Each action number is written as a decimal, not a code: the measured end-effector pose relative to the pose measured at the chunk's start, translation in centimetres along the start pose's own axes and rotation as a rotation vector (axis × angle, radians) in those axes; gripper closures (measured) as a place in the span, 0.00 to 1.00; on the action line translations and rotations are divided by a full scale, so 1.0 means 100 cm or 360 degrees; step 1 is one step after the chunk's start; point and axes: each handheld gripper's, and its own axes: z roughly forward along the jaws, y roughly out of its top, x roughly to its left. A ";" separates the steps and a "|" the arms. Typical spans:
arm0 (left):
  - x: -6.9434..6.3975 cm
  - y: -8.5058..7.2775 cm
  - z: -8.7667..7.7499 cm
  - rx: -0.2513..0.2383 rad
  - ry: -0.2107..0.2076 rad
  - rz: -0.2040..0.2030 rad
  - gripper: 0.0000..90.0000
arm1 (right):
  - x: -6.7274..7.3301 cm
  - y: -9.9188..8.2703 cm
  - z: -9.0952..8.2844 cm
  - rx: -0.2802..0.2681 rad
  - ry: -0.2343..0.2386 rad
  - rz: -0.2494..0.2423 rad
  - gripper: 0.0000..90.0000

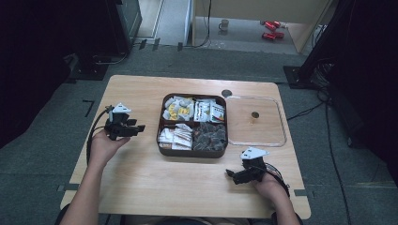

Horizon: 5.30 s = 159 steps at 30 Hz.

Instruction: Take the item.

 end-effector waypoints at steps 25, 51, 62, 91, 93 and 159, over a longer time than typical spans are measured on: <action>-0.032 0.031 0.007 -0.0081 -0.0128 0.0115 0.57 | 0.001 0.000 0.000 -0.0001 -0.0006 0.0003 0.00; -0.058 0.046 0.035 -0.0069 -0.0253 0.0248 0.64 | 0.004 -0.003 -0.003 0.0000 -0.0017 0.0016 0.00; -0.065 0.053 0.049 -0.0041 -0.0329 0.0261 0.63 | 0.005 -0.004 -0.004 -0.0003 -0.0019 0.0018 0.00; -0.089 0.058 0.085 0.0017 -0.0401 0.0370 0.59 | 0.007 -0.007 -0.006 0.0002 -0.0009 0.0003 0.00; -0.089 0.059 0.087 0.0042 -0.0381 0.0376 0.60 | 0.008 -0.007 -0.006 0.0002 -0.0007 0.0001 0.00; -0.091 0.074 0.080 0.0045 -0.0353 0.0428 1.00 | 0.008 -0.007 -0.006 -0.0001 -0.0005 0.0001 0.00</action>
